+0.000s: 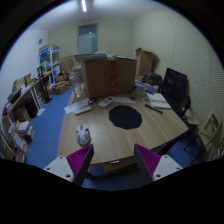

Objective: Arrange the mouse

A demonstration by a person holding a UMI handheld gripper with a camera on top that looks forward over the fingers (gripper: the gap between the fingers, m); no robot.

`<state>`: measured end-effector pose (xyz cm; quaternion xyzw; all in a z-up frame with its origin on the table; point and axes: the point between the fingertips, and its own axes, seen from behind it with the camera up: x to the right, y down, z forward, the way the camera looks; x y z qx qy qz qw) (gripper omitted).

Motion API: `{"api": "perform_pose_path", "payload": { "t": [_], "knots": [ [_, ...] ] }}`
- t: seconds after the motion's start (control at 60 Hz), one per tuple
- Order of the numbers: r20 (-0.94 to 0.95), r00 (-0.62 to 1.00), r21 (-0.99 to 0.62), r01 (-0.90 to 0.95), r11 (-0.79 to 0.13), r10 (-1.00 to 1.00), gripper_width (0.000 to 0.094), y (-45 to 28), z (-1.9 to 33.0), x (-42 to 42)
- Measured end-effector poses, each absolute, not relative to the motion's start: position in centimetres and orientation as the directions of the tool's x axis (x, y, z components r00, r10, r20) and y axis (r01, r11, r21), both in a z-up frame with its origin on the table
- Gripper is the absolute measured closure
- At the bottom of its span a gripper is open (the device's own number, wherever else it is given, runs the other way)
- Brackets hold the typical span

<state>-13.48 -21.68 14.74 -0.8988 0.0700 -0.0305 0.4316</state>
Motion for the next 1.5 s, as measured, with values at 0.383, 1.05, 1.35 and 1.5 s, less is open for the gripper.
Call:
{"api": "perform_pose_path", "payload": {
  "t": [0.383,1.05,1.35,1.5],
  "knots": [
    [-0.107,0.993,-0.78,-0.06,-0.623,0.039,0.0105,-14.4,6.9,-21.7],
    [-0.012,0.987,-0.834,0.08,-0.546,0.163,0.0406,-2.2,-1.4,-27.1],
    [-0.034,0.986,-0.743,0.085,-0.664,0.164,0.0534,-2.4,-1.6,-27.4],
    [-0.062,0.983,-0.724,0.075,-0.685,0.173,0.0536,-2.9,2.6,-28.7]
  ]
}}
